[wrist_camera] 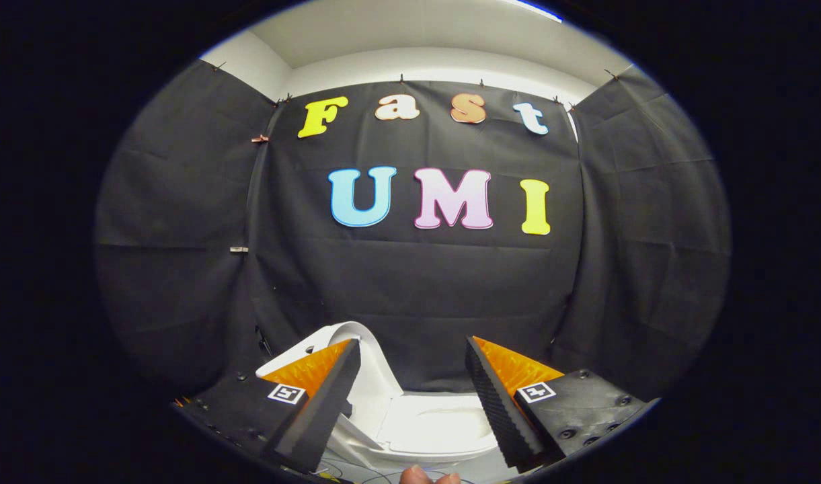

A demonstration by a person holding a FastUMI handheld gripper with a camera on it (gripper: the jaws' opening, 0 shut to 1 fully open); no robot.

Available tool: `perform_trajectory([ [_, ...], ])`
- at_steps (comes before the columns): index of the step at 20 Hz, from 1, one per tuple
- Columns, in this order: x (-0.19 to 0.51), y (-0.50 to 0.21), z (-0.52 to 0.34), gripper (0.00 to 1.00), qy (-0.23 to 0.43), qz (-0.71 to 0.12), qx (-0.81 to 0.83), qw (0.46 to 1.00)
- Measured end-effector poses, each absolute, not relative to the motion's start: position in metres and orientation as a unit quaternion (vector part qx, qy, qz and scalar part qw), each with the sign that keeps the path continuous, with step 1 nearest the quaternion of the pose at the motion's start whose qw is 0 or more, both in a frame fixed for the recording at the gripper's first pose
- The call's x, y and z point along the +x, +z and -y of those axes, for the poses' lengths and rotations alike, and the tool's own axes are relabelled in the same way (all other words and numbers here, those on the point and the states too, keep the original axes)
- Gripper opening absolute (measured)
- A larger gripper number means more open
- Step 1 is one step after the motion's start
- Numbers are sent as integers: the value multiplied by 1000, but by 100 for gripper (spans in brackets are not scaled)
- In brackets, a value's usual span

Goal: Open the toilet lid.

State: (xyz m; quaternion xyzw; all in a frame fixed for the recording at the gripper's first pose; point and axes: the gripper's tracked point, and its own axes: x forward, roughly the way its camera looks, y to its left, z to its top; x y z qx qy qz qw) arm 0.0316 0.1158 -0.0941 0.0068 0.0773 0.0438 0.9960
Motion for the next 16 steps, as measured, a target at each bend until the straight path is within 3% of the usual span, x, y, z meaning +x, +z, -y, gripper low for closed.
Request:
perform_trajectory([
  [16, 24, -48, -15, 98, -27, -29, -16, 999],
])
